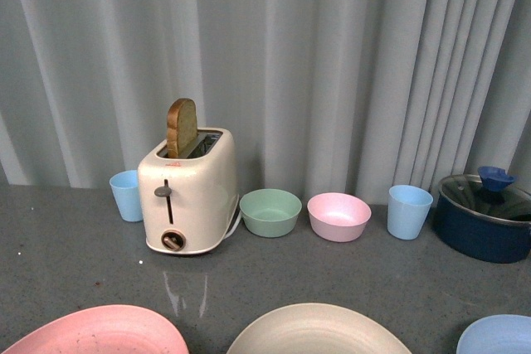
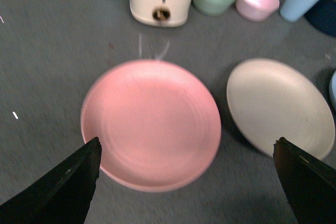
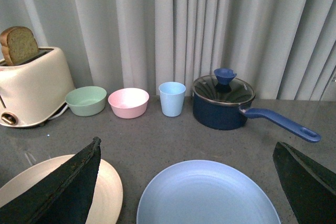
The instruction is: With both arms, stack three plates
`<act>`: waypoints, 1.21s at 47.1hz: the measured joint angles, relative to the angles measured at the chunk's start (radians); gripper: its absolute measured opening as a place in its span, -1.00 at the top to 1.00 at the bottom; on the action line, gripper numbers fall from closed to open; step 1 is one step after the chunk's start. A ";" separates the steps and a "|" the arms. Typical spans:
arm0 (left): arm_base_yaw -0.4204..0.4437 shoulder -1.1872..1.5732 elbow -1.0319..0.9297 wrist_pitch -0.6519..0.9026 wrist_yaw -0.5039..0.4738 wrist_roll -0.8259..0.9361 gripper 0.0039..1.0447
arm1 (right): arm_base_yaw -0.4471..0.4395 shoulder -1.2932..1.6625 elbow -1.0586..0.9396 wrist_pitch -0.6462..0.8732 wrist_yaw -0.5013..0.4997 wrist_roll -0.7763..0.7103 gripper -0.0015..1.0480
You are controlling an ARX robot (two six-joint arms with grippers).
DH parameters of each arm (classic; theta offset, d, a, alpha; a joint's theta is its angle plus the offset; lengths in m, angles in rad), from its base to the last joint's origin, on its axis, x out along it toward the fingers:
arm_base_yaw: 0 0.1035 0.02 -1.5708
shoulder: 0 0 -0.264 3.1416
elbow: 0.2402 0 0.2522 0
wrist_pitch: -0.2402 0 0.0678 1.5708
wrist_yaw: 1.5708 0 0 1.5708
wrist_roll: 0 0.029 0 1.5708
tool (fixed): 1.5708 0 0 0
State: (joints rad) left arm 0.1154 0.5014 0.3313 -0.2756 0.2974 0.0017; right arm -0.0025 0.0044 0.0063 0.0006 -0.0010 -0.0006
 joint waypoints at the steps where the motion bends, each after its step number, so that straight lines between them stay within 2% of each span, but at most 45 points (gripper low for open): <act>1: 0.003 0.061 0.042 0.046 0.012 0.014 -0.87 | 0.000 0.000 0.000 0.000 0.000 0.000 -0.86; 4: -0.002 0.253 0.159 0.143 0.016 0.068 -0.87 | 0.000 0.000 0.000 0.000 0.000 0.000 -0.86; 6: -0.010 0.390 0.239 0.148 0.021 0.108 -0.87 | 0.000 0.000 0.000 0.000 0.000 0.000 -0.86; 10: -0.026 0.671 0.394 0.092 -0.004 0.210 -0.87 | 0.000 0.000 0.000 0.000 0.000 0.000 -0.86; 18: -0.024 1.050 0.611 -0.050 -0.071 0.367 -0.87 | 0.000 0.000 0.000 0.000 0.000 0.000 -0.86; 36: 0.037 1.309 0.672 -0.043 -0.150 0.447 -0.87 | 0.000 0.000 0.000 0.000 0.000 0.000 -0.86; 57: 0.084 1.481 0.739 0.012 -0.124 0.439 -0.87 | 0.000 0.000 0.000 0.000 0.000 0.000 -0.86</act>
State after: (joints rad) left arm 0.1993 1.9827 1.0702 -0.2638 0.1734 0.4404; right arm -0.0021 0.0044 0.0063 0.0006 -0.0013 -0.0006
